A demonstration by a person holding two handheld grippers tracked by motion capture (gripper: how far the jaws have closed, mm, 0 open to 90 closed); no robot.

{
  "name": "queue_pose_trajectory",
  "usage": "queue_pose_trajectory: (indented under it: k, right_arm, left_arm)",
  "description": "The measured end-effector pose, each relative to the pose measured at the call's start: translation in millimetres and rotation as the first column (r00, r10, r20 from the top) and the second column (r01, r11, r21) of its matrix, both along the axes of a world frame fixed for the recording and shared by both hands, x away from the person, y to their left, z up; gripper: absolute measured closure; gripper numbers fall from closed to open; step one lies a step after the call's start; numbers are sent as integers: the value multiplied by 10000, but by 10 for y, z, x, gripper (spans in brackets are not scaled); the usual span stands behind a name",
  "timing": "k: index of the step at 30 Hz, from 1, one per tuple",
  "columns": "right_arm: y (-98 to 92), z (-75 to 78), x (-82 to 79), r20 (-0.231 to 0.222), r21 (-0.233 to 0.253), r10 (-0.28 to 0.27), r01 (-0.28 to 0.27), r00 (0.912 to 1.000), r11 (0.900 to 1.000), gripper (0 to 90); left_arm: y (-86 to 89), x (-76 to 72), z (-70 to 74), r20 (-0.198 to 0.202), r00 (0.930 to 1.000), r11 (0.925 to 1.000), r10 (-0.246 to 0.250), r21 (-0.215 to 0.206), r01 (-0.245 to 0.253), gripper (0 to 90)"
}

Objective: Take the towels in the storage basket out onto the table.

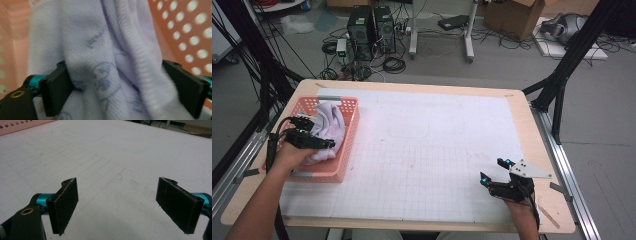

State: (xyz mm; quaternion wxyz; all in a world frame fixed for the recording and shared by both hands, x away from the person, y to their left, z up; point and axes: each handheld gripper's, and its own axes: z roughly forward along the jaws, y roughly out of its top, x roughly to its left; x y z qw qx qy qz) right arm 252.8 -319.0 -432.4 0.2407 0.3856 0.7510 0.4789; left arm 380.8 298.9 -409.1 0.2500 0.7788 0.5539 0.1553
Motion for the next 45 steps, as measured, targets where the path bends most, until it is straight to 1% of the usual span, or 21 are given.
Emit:
queue_pose_trajectory:
  k: [5,13,15,16,20,23,24,26,27,28,30,32,33,34,37,38,39,41,42,44,45]
  right_arm:
    - [4,-8,8,-31,96,32,-31,10000,9999,172]
    - [-10,-38,18,-72,7,221,-221,9997,9998,172]
    - [-22,-13,9,35,-151,114,-113,9999,9998,172]
    - [-25,5,3,55,-85,63,-63,10000,9999,172]
    - [-6,34,-2,157,-26,-107,107,9998,9999,172]
    - [23,35,20,171,-62,-44,45,9998,10000,172]
    - [28,33,26,184,-99,3,-1,9998,10000,172]
    - [34,35,20,127,-66,15,-15,9999,10000,172]
    - [25,37,17,171,-70,24,-23,9999,10000,172]
    - [13,38,12,197,-37,3,-3,9998,10000,172]
    - [-16,40,2,193,84,-110,108,9998,9999,172]
    - [-33,43,-4,211,181,-180,177,9996,9997,172]
    - [-38,45,-4,221,181,-186,182,9996,9997,172]
    - [-41,46,0,239,178,-191,187,9995,9997,172]
    - [-33,38,15,175,225,-202,198,9996,9996,172]
    - [-32,34,20,160,199,-188,185,9997,9996,172]
    - [-29,31,27,180,174,-172,169,9997,9997,172]
    - [-27,28,31,189,175,-141,138,9997,9998,172]
    - [-27,30,29,190,164,-146,143,9997,9998,172]
    - [-26,33,23,172,195,-156,153,9997,9997,172]
    - [-29,34,23,218,182,-154,150,9996,9997,172]
  left_arm:
    - [-62,51,-83,-344,9993,9985,129,541,-110,69]
    - [-95,51,-119,-327,9988,9950,369,937,-337,96]
    - [-95,52,-114,-314,9982,9935,506,1036,-471,207]
    - [-108,50,-96,-327,9980,9898,535,1335,-487,245]
    - [-103,44,-68,-261,9975,9878,654,1432,-610,397]
    - [-53,31,-38,-251,9965,9920,802,1002,-774,476]
    - [-1,15,-18,-193,9952,9944,961,470,-951,490]
    - [38,-7,7,8,9948,9948,1021,21,-1021,517]
    - [38,-7,7,8,9948,9948,1021,21,-1021,525]
    - [65,-28,45,282,9938,9934,1074,-439,-1061,528]
    - [84,-38,64,502,9920,9915,1163,-647,-1129,534]
    - [144,-85,130,1077,9826,9807,1510,-1413,-1352,536]
    - [144,-85,130,1077,9826,9807,1510,-1413,-1352,537]
    - [187,-130,168,1464,9756,9706,1639,-2008,-1329,538]
    - [204,-173,214,1892,9691,9689,1586,-2189,-1158,542]
    - [214,-213,258,2298,9593,9631,1640,-2479,-1053,543]
    - [214,-213,258,2298,9593,9631,1640,-2479,-1053,542]
    - [251,-277,305,2848,9439,9521,1673,-2953,-797,542]
    - [251,-277,305,2848,9439,9521,1673,-2953,-797,542]
    - [278,-320,314,3181,9302,9394,1834,-3356,-704,541]
    - [296,-361,319,3541,9178,9379,1799,-3429,-515,541]
